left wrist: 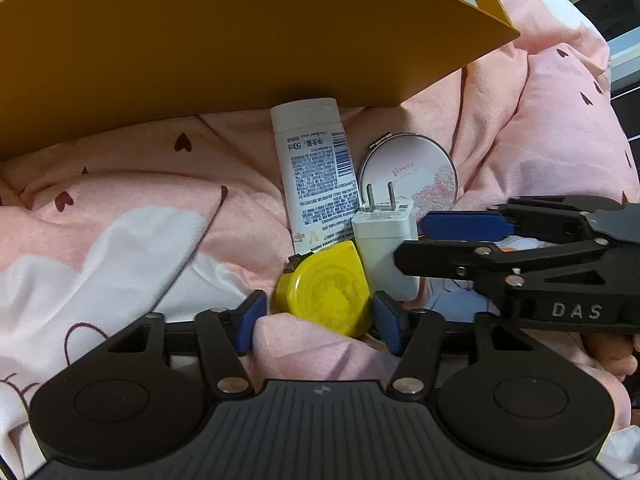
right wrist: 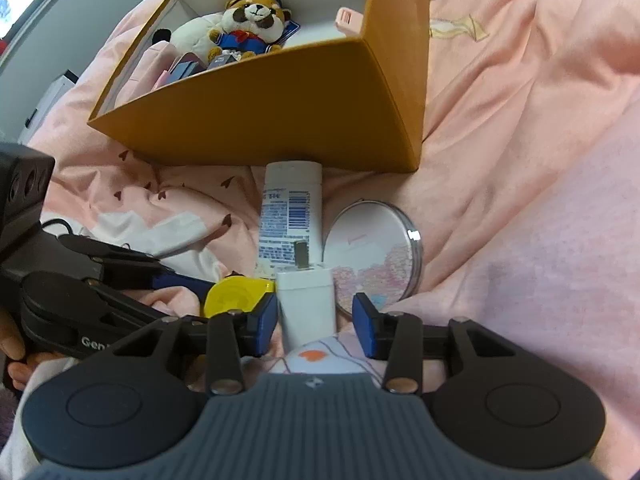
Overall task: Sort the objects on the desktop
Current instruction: 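Grasp the yellow tape measure with the left tool while the right tool grasps the white charger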
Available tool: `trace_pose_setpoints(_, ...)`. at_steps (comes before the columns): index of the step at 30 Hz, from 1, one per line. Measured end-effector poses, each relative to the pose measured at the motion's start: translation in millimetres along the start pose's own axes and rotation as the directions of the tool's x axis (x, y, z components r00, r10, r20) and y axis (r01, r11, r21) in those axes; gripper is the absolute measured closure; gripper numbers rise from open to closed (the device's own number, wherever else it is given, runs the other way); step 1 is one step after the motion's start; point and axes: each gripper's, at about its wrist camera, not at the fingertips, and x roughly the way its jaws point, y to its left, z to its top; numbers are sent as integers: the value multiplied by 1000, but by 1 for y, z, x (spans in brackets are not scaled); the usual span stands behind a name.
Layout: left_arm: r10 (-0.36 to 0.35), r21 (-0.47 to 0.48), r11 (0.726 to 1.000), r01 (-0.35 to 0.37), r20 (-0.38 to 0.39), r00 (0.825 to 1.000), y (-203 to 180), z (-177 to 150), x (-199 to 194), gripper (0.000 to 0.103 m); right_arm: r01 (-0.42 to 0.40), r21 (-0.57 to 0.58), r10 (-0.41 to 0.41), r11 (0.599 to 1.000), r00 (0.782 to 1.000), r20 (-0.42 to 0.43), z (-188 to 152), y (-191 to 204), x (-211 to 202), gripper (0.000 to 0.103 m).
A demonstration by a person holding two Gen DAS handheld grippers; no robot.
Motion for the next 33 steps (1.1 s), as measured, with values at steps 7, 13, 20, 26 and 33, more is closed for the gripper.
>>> trace_pose_setpoints(7, 28, 18, 999, -29, 42, 999, -9, -5, -6, 45, -78, 32, 79, 996, 997, -22, 6, -4, 10, 58)
trace_pose_setpoints(13, 141, 68, 986, -149, 116, 983, -28, -10, -19, 50, -56, 15, 55, 998, 998, 20, 3, 1, 5, 69)
trace_pose_setpoints(20, 280, 167, 935, -312, 191, 941, -44, -14, -35, 70, -46, -16, 47, 999, 997, 56, 2, 6, 0, 69)
trace_pose_setpoints(26, 331, 264, 879, -397, 260, 907, -63, -19, -38, 75, -36, 5, 35, 999, 998, 44, 2, 2, 2, 69)
trace_pose_setpoints(33, 223, 272, 921, -280, 224, 949, -61, -22, -27, 79, -35, 6, 35, 999, 999, 22, 2, 1, 6, 68)
